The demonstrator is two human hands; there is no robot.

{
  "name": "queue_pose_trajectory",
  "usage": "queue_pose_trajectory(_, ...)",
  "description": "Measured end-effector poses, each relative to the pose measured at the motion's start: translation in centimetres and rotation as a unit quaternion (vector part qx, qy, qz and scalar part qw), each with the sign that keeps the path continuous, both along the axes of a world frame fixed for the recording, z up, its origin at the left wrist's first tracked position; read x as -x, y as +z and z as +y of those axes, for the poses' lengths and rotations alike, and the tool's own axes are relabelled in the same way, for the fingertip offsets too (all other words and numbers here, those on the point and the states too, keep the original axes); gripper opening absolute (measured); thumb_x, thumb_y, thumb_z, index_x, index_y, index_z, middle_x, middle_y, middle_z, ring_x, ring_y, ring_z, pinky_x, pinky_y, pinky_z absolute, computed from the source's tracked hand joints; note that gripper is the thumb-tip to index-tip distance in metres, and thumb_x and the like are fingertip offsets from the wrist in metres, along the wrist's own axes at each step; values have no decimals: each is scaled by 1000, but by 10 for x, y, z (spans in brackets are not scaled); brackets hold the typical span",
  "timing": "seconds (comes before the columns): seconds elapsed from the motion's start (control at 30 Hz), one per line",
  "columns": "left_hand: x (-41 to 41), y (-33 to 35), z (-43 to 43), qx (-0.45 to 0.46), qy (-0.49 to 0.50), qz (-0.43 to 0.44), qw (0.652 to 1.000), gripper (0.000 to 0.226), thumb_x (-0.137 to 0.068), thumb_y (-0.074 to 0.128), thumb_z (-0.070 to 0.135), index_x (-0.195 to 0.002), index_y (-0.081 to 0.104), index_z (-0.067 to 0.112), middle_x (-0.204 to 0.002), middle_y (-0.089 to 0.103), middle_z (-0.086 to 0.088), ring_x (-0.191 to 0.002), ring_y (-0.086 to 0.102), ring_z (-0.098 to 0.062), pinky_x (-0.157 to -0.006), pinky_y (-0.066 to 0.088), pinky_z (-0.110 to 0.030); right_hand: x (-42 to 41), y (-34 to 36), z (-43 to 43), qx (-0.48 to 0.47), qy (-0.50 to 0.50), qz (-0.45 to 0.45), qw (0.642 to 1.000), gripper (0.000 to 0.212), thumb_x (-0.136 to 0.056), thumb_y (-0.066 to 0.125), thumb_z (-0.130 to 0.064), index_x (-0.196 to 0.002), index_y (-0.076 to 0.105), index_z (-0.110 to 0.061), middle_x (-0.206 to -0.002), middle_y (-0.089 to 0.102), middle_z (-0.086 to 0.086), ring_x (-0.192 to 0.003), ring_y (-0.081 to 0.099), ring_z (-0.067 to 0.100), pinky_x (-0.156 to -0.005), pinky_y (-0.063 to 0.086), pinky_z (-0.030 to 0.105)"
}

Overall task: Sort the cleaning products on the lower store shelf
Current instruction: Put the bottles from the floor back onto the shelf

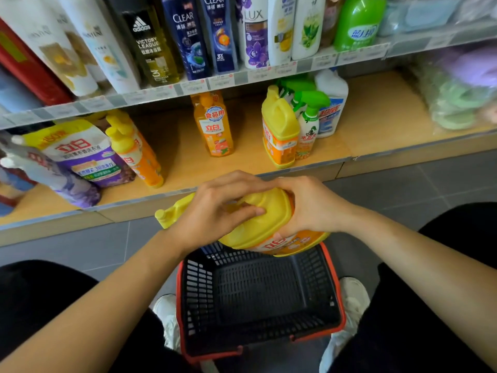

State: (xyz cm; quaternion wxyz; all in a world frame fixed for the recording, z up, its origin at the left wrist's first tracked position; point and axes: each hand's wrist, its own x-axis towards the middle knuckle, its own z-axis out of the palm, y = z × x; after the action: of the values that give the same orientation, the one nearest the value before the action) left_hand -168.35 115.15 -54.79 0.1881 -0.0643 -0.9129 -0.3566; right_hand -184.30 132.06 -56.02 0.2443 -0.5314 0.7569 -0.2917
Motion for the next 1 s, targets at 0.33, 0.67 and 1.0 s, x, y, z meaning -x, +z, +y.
queue_pose_trajectory(0.33, -2, 4, 11, 44, 134, -66, 988, 34, -96, 57, 51, -117, 67, 26, -108, 69, 9, -98, 62, -13, -77, 52, -42, -5, 1, -1, -2, -23, 14, 1000, 92, -47, 92, -56, -131, 60, -36, -117, 69, -15, -108, 63, 10, -89, 54, 42)
queue_pose_trajectory(0.67, -1, 1, 8, 7, 90, -100, 991, 31, -103, 54, 41, -131, 58, 29, -115, 62, 9, -107, 55, -15, -88, 48, -43, -5, 1, -3, 10, -27, -34, 999, 92, -52, 94, -50, -134, 58, -35, -119, 69, -16, -110, 64, 7, -92, 54, 43)
queue_pose_trajectory(1.0, -5, 15, -12, 41, -58, -76, 995, 23, -98, 64, 10, -118, 71, 18, -136, 55, -1, -129, 53, -15, -101, 48, -36, -3, 2, -5, -5, -1, -84, 996, 84, -53, 99, -35, -128, 62, -35, -116, 69, -19, -109, 64, 2, -92, 55, 35)
